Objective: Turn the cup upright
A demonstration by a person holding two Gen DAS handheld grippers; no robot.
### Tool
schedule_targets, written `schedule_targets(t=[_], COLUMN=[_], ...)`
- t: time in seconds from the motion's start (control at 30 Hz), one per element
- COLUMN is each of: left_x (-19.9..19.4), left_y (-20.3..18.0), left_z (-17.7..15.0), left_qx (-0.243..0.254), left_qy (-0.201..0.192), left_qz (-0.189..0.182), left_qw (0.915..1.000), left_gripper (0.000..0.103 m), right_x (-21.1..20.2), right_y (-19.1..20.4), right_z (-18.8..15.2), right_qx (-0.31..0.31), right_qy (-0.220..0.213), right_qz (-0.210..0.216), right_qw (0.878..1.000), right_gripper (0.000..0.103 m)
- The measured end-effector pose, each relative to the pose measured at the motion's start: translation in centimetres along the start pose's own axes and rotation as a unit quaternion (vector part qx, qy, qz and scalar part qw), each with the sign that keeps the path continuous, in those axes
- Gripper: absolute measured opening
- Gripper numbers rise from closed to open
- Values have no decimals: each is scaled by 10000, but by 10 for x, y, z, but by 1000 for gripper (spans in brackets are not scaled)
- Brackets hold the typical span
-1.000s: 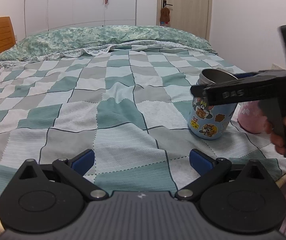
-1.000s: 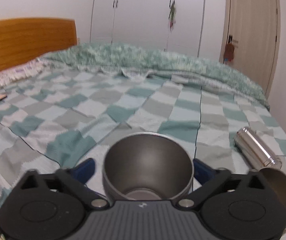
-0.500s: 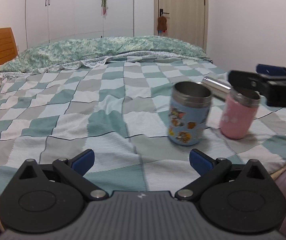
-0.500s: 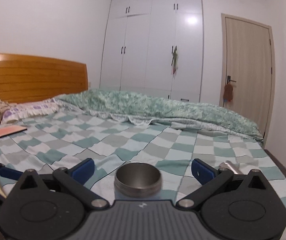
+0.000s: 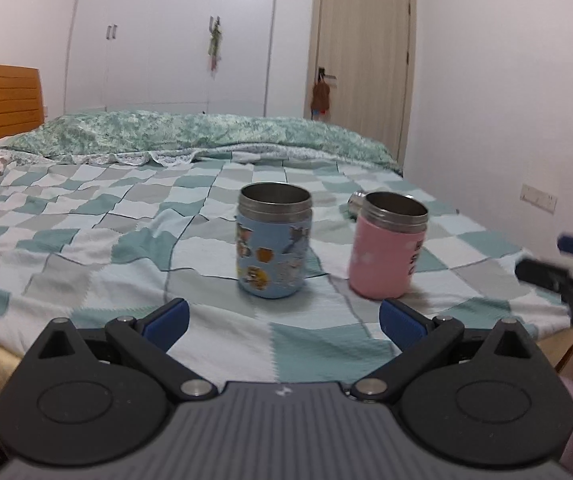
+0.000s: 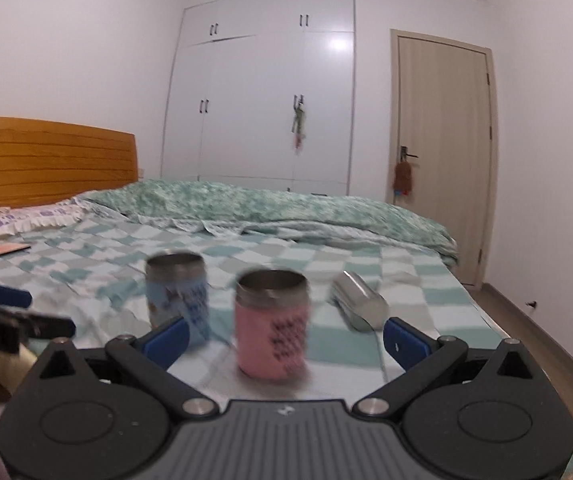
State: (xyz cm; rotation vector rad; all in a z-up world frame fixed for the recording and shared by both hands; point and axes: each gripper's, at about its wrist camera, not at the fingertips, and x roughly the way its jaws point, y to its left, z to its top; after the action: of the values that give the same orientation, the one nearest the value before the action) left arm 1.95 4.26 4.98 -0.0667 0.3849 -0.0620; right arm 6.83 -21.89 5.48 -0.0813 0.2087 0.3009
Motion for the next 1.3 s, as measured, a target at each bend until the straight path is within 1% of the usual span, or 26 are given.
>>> schedule_targets(t=[0.1, 0.2, 0.33, 0.4, 0.53, 0.67, 0.73, 1.3], left_x=[-2, -3, -3, -3, 0, -6, -8, -10], left_y=[-14, -28, -38, -43, -53, -56, -57, -56], left_z=[-15, -31, -46, -54, -63, -67, -68, -70], left_qx=[-80, 54, 123, 228, 415, 527, 558, 565], left_qy=[-180, -408, -626, -813, -893, -1079, -1150, -1181], left_qz=[125, 292, 378, 443, 543, 563, 589, 578], left_qw=[9997, 9987, 9972, 9954, 9937, 9912, 9901, 9897], left_gripper=[103, 103, 103, 103, 103, 103, 103, 103], right_x=[-7, -11, -14, -14, -22, -22, -22, -22], right_y=[-11, -15, -16, -18, -22, -23, -25, -19], right_z=[-20, -38, -60, -67, -72, -73, -73, -73], right_qx=[69, 29, 4, 38, 177, 244, 267, 198], right_qy=[30, -11, -134, -161, -297, -293, -292, -324], right_qz=[-84, -192, -366, -501, -657, -781, -773, -748], right_qw=[9999, 9998, 9992, 9986, 9972, 9962, 9962, 9965], right_gripper=[103, 103, 103, 103, 103, 103, 103, 103])
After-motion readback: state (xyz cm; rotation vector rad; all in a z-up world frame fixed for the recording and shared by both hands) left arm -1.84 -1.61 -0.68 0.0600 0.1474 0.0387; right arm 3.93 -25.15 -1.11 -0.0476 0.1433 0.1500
